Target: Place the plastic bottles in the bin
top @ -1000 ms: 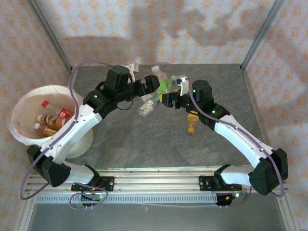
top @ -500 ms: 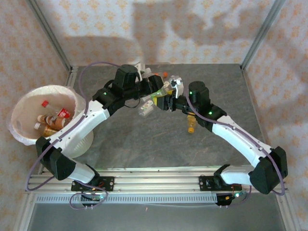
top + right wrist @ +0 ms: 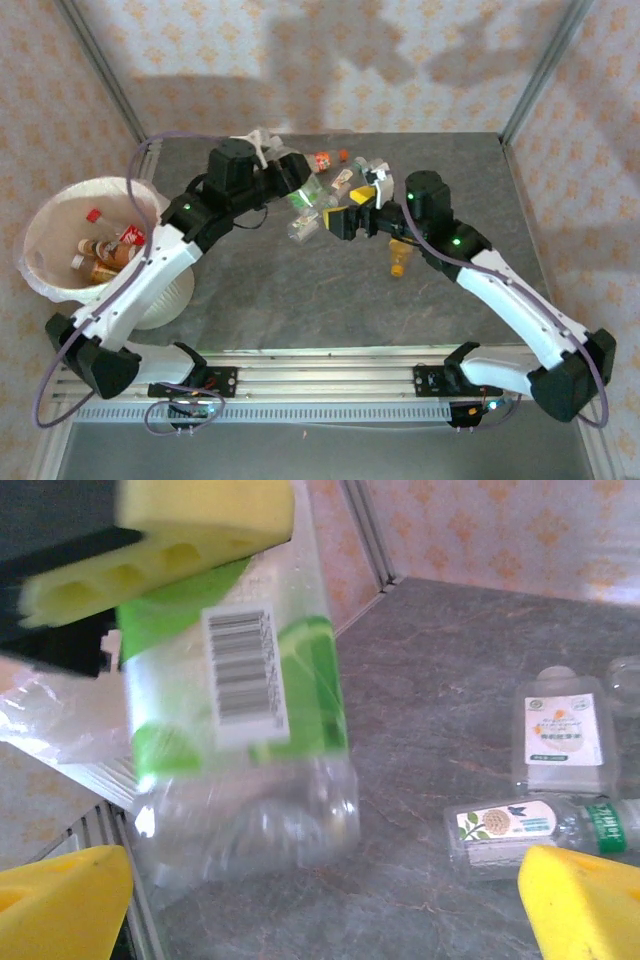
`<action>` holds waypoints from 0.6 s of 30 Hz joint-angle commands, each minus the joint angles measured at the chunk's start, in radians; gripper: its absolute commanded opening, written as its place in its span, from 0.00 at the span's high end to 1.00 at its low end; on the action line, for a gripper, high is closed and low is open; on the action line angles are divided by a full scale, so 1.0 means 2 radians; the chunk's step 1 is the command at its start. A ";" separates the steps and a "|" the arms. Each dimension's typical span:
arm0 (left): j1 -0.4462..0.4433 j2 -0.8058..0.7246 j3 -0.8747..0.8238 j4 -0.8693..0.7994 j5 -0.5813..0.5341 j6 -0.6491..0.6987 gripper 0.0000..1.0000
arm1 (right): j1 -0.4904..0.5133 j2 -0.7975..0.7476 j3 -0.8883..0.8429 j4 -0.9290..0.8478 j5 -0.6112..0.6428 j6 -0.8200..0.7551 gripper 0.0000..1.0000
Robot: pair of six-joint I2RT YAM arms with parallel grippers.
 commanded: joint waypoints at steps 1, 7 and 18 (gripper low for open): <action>0.022 -0.033 -0.017 -0.031 -0.038 0.012 0.46 | 0.001 -0.029 -0.012 -0.024 0.070 -0.023 0.01; 0.032 -0.089 0.011 -0.103 -0.111 0.065 0.46 | 0.001 -0.014 -0.006 -0.050 0.314 0.017 0.01; 0.036 -0.165 0.088 -0.264 -0.359 0.170 0.46 | 0.001 0.025 0.006 -0.064 0.403 0.073 0.01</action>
